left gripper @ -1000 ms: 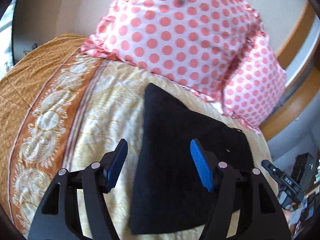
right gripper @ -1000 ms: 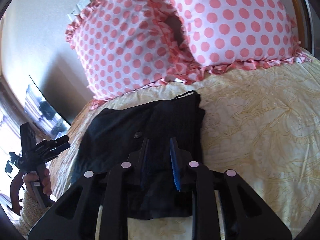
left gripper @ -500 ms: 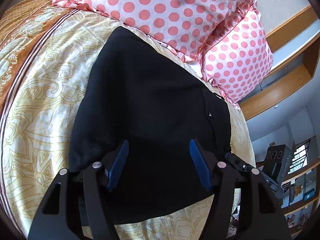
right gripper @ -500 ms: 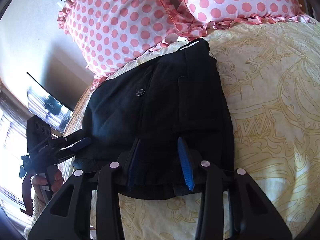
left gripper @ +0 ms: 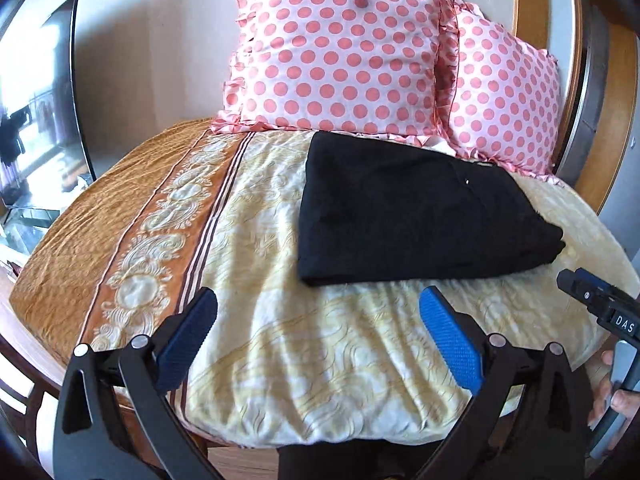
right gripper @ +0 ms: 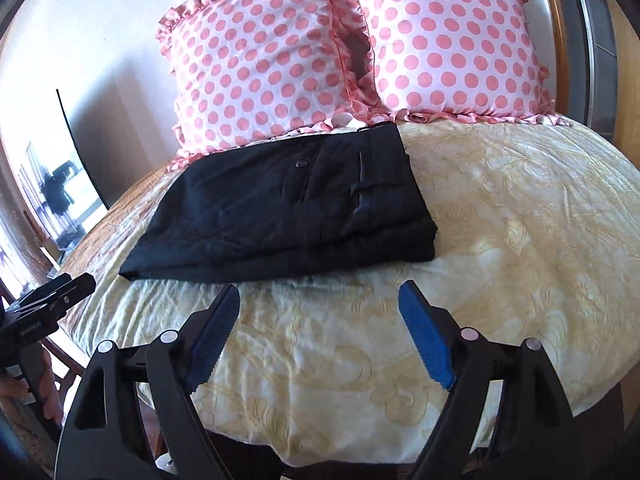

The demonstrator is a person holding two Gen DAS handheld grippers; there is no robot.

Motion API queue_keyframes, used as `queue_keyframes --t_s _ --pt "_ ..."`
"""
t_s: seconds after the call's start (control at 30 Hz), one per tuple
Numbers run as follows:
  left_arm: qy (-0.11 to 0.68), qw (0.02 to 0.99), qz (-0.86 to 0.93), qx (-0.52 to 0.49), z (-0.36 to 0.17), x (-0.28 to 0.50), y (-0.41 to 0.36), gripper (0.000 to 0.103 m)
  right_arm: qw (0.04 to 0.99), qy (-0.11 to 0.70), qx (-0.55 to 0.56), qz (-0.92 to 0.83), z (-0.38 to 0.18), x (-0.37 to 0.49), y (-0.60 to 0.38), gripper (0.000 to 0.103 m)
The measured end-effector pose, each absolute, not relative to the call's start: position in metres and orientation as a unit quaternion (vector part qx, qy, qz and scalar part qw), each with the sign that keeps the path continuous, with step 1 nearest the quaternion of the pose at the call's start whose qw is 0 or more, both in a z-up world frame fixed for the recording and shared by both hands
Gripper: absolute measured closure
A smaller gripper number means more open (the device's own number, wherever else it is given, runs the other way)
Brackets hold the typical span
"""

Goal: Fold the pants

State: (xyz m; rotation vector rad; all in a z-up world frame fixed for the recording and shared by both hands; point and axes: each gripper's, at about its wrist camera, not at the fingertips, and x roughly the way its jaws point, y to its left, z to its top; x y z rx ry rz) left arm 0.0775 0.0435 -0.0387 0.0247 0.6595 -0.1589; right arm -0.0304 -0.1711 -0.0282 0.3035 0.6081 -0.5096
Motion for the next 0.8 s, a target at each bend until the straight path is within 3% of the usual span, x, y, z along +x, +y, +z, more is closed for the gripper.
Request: queue_keyframes --t_s 0.1,0.8 --pt "0.327 0.943 -0.062 0.022 -0.051 0.065 0.045 0.002 0.91 0.295 0.122 -0.265 -0.037 -0.035 -0.155 0.012" --pt "0.336 0.936 -0.093 0.057 -0.085 0.058 0.013 0.002 0.896 0.306 0.088 -0.309 -0.063 -0.044 -0.141 0.008"
